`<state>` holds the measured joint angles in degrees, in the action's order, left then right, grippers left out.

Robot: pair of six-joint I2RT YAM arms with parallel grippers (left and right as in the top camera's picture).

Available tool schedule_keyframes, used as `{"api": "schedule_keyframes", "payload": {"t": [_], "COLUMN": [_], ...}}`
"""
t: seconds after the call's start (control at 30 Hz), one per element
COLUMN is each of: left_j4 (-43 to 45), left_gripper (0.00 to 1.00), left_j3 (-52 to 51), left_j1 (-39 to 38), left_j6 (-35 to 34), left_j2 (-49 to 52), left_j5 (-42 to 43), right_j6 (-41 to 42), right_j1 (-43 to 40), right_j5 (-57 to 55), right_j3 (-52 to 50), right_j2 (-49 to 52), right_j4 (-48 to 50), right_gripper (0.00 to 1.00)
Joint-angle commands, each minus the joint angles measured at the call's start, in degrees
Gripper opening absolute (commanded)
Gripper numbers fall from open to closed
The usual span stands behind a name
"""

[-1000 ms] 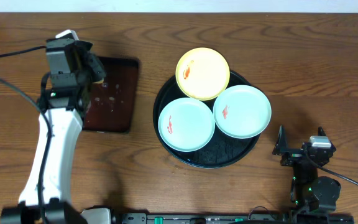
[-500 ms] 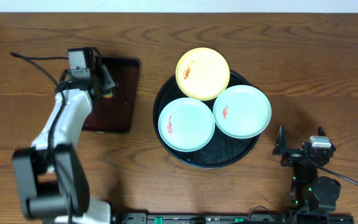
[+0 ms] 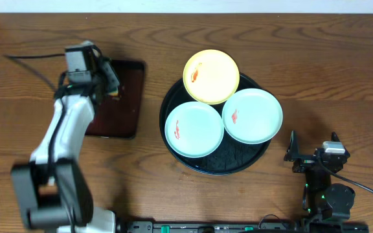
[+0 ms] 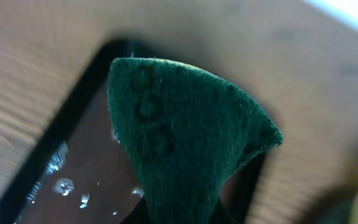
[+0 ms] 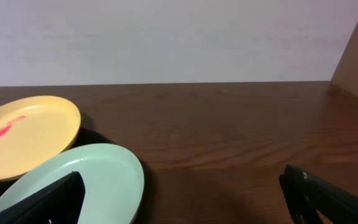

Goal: Clean dirty plates on tray and stack at the side

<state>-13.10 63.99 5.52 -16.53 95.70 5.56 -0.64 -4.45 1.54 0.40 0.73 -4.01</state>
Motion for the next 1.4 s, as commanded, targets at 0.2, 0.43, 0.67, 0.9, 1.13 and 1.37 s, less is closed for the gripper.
{"api": "schedule_keyframes", "payload": {"t": [0.2, 0.43, 0.67, 0.9, 1.13, 1.37], "left_j4": [0.2, -0.7, 1.2, 0.8, -1.8, -4.7], "left_gripper": [0.07, 0.07, 0.08, 0.07, 0.07, 0.08], "left_j3": [-0.6, -1.3, -4.0, -3.1, -3.2, -4.0], "left_j1": [0.1, 0.1, 0.3, 0.1, -8.2, -23.0], "left_j6": [-0.3, -1.2, -1.1, -2.6, -18.5, -18.5], "left_j2": [-6.7, -16.2, 0.3, -11.5, -29.0, -25.2], "left_j5": [-1.7, -3.1, -5.0, 8.9, 14.1, 12.2], "right_j6": [-0.1, -0.1, -0.1, -0.1, -0.1, -0.1], "right_j1": [-0.6, -0.6, -0.6, -0.6, -0.6, -0.6], "right_j5": [0.0, 0.0, 0.0, 0.0, 0.0, 0.0], "right_j3": [-0.1, -0.1, -0.1, -0.1, -0.1, -0.1], "right_j2": [-0.1, -0.1, -0.1, -0.1, -0.1, -0.1], "right_j4": [-0.2, -0.2, -0.2, -0.2, -0.2, -0.2], "right_gripper": [0.99, 0.99, 0.99, 0.99, 0.99, 0.99]}}
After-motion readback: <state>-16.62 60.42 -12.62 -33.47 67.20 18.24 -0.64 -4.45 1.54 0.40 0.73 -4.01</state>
